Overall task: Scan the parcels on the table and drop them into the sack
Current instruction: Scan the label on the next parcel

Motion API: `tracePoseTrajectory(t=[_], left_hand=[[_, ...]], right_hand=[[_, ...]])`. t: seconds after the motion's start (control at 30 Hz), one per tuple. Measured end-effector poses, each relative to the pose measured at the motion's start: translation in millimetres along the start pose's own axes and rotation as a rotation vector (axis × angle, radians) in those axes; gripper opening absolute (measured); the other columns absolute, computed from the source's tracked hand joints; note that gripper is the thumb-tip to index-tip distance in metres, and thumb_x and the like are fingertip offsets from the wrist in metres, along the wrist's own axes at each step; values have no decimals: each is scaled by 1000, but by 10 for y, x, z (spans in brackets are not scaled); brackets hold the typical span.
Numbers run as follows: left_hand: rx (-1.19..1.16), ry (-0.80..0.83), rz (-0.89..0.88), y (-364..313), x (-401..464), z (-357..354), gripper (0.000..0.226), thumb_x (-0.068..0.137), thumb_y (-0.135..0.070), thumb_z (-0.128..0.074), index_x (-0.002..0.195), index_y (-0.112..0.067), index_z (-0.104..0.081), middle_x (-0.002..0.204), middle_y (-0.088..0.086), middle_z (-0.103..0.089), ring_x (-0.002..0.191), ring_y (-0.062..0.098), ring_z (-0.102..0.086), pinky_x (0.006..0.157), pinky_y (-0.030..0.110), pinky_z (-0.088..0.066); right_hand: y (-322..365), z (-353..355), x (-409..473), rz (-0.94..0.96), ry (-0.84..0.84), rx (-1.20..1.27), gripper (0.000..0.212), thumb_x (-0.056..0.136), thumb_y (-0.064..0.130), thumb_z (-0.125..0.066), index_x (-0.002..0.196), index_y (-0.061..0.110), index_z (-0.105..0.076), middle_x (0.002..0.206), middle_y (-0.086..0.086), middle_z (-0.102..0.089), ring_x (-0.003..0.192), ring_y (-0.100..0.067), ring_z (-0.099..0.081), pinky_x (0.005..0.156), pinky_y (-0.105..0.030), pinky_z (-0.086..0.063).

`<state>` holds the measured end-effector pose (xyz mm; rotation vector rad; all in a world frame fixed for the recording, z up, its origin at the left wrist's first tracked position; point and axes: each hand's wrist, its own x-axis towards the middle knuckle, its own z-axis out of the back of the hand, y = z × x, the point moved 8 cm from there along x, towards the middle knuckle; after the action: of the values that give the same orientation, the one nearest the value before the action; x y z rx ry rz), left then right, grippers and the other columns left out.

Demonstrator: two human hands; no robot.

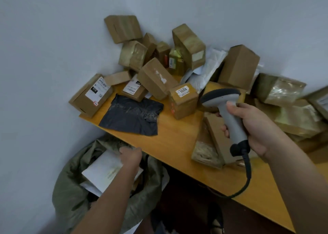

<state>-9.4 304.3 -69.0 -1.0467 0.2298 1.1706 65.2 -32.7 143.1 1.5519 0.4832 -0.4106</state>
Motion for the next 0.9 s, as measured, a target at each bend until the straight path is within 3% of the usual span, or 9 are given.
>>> tracePoseTrajectory(t=[0.1, 0.17, 0.33, 0.47, 0.57, 0.63, 0.77, 0.9], left_hand=[[129, 15, -229, -504, -516, -575, 71, 89, -12, -62, 147, -9, -20, 149, 17, -25, 129, 38, -37, 93, 44, -43], [235, 101, -387, -747, -898, -1093, 76, 89, -14, -65, 148, -14, -18, 150, 11, -22, 132, 35, -35, 96, 44, -44], [464, 245, -560, -843, -1716, -2265, 94, 87, -50, -64, 152, -14, -7, 149, 11, -17, 137, 34, -25, 110, 47, -34], [556, 307, -409, -803, -1986, -2925, 124, 76, -72, -61, 153, -9, 12, 156, 15, 0, 143, 38, -11, 115, 51, -23], [565, 283, -265, -748, -1994, -3131, 136, 70, -71, -69, 151, -12, 23, 158, 16, 24, 148, 40, 4, 119, 55, -14], [539, 260, -204, -740, -1987, -3144, 141, 68, -66, -75, 149, -17, 29, 156, 16, 30, 148, 40, 8, 117, 57, -12], [472, 250, -116, -729, -1945, -3061, 141, 68, -57, -80, 149, -19, 29, 158, 17, 21, 147, 40, 8, 115, 59, -16], [366, 234, -121, -703, -1857, -2742, 138, 62, -55, -83, 152, -27, 18, 157, 13, -6, 143, 38, -16, 109, 54, -35]], right_hand=[[64, 632, -10, 47, -108, -58, 31, 100, 32, -52, 125, 13, -51, 105, -12, -60, 62, -19, -61, 57, -33, -49], [56, 1039, 42, 49, -183, -79, 31, 100, 32, -53, 125, 13, -49, 103, -12, -59, 67, -21, -62, 57, -33, -50], [-136, 1788, 177, 6, -232, -56, 34, 99, 35, -54, 127, 16, -50, 104, -14, -60, 71, -23, -64, 59, -34, -51], [-300, 2155, 227, -35, -202, -90, 31, 100, 36, -53, 126, 20, -50, 101, -13, -61, 72, -23, -66, 61, -34, -51], [-403, 2359, 252, -72, -193, -110, 30, 99, 39, -53, 124, 21, -50, 102, -15, -63, 75, -23, -68, 64, -36, -54], [-438, 2442, 267, -87, -194, -111, 28, 99, 38, -53, 120, 20, -51, 99, -15, -64, 76, -25, -68, 67, -38, -55], [-464, 2473, 302, -113, -191, -71, 27, 99, 37, -53, 119, 19, -51, 101, -16, -64, 73, -24, -66, 62, -35, -53], [-429, 2350, 333, -116, -163, -22, 29, 99, 36, -54, 119, 15, -52, 101, -17, -62, 70, -22, -65, 58, -33, -51]])
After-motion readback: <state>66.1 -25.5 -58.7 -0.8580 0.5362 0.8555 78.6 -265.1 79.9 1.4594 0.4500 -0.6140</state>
